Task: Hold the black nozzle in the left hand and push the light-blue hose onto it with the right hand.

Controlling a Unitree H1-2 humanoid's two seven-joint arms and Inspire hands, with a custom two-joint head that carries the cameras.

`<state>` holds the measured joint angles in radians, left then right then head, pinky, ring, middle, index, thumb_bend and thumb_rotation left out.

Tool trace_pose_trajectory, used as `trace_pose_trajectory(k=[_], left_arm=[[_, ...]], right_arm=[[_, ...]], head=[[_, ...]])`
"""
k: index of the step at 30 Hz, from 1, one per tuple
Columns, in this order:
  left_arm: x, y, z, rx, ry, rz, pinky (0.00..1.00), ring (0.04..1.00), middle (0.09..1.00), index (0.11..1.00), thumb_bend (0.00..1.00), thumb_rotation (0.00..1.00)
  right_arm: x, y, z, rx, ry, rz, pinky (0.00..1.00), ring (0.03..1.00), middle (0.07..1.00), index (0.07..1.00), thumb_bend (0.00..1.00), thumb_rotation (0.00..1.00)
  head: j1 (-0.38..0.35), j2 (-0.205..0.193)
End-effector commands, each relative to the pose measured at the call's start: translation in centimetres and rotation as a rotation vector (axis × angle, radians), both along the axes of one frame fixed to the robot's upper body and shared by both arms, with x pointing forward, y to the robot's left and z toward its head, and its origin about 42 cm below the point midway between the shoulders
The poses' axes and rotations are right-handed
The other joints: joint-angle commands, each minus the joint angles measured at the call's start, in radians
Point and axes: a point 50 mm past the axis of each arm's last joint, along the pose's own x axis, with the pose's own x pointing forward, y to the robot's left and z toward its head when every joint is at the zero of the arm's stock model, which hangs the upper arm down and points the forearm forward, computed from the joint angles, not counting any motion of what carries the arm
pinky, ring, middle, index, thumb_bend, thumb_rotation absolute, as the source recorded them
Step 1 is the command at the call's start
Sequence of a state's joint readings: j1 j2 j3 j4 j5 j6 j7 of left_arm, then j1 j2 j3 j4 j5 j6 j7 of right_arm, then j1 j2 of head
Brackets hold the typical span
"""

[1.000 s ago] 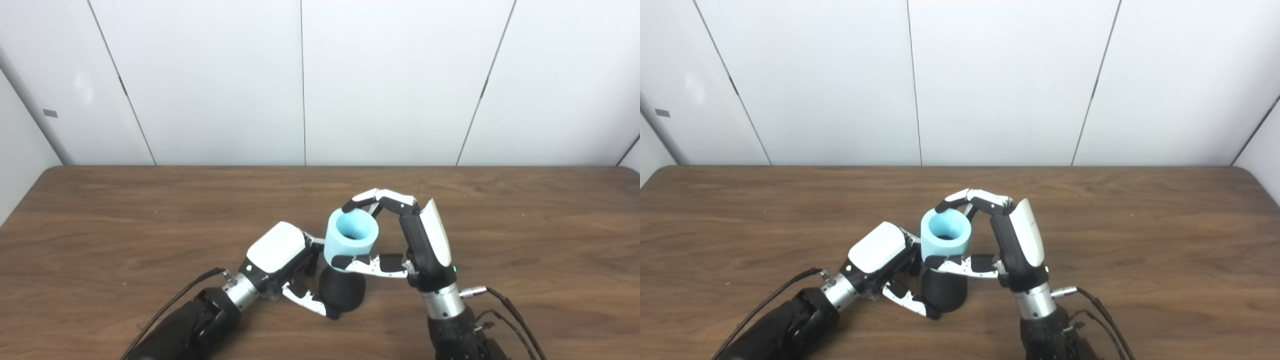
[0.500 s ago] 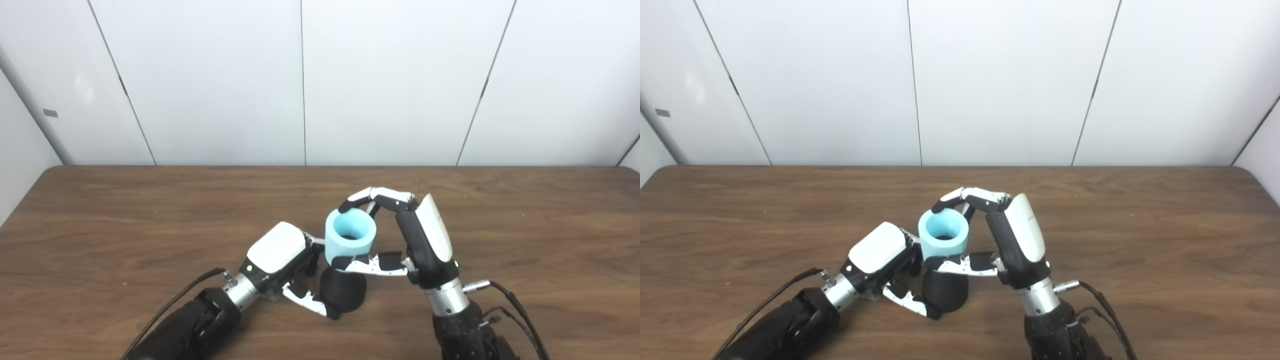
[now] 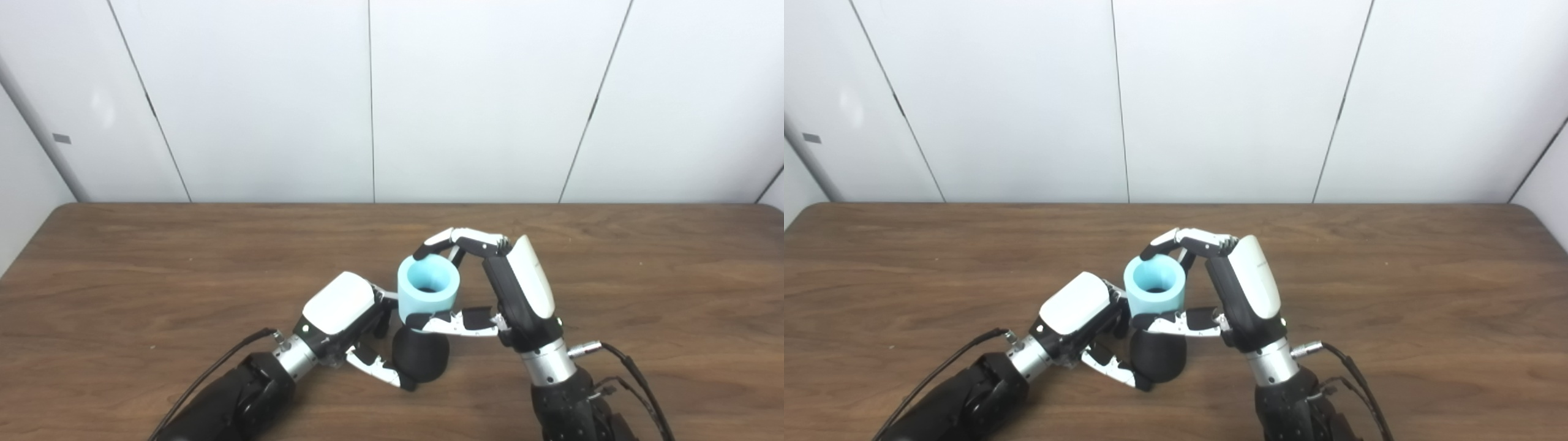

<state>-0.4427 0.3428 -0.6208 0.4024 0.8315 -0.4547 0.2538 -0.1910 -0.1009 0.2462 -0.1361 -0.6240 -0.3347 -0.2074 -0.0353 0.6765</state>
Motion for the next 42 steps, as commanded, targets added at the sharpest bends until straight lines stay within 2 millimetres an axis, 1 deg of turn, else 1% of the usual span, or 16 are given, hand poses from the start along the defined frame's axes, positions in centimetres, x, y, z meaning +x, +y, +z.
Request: trace_pose_trajectory(k=[1,7,10,13,23,28,32,36,39,42], left_arm=[[-4.7,-1.0,-5.5,0.042,0.171,-0.040,0.13,0.176,0.471,0.480,0.53,0.00],[-4.7,-1.0,-5.5,0.049,0.169,-0.038,0.12,0.167,0.471,0.480,0.53,0.00],[-4.7,-1.0,-5.5,0.048,0.168,-0.040,0.12,0.176,0.471,0.480,0.53,0.00],[-4.7,-1.1,-5.4,0.050,0.174,-0.038,0.12,0.174,0.471,0.480,0.53,0.00],[-4.7,-1.0,-5.4,0.050,0.169,-0.040,0.12,0.168,0.471,0.480,0.53,0.00],[-4.8,-0.9,-5.4,0.050,0.169,-0.039,0.12,0.172,0.471,0.480,0.53,0.00],[-4.8,-0.9,-5.4,0.047,0.177,-0.039,0.11,0.161,0.471,0.480,0.53,0.00],[-4.8,-1.0,-5.3,0.048,0.178,-0.038,0.12,0.169,0.471,0.480,0.53,0.00],[-4.8,-1.0,-5.3,0.048,0.180,-0.038,0.12,0.173,0.471,0.480,0.53,0.00],[-4.8,-1.0,-5.3,0.045,0.178,-0.039,0.12,0.173,0.471,0.480,0.53,0.00]], right_arm=[[-0.1,0.0,0.4,-0.047,-0.027,-0.001,0.33,0.410,0.473,0.509,0.52,0.00],[-0.3,0.2,0.9,-0.149,-0.114,-0.022,0.30,0.399,0.470,0.517,0.52,0.00],[-0.2,0.3,0.8,-0.168,-0.149,-0.028,0.28,0.384,0.466,0.530,0.51,0.00],[-0.2,0.2,0.5,-0.174,-0.157,-0.032,0.28,0.382,0.463,0.533,0.51,0.00],[-0.1,-0.1,-1.2,-0.070,-0.214,-0.053,0.29,0.400,0.454,0.513,0.52,0.00],[-0.1,-0.3,-2.1,-0.062,-0.225,-0.064,0.29,0.392,0.453,0.518,0.52,0.00],[0.0,-0.4,-2.5,-0.027,-0.193,-0.058,0.30,0.398,0.458,0.518,0.52,0.00],[0.1,-0.6,-2.8,0.040,-0.096,-0.050,0.32,0.410,0.468,0.522,0.52,0.00],[0.0,-0.7,-2.5,0.066,-0.031,-0.040,0.32,0.407,0.481,0.521,0.52,0.00],[-0.1,-0.8,-2.2,0.057,-0.003,-0.031,0.32,0.404,0.482,0.522,0.52,0.00]], head=[[-0.001,0.001],[-0.001,0.001],[-0.001,0.002],[0.000,0.003],[-0.003,0.005],[-0.005,0.007],[-0.006,0.008],[-0.004,0.008],[-0.004,0.008],[-0.004,0.008]])
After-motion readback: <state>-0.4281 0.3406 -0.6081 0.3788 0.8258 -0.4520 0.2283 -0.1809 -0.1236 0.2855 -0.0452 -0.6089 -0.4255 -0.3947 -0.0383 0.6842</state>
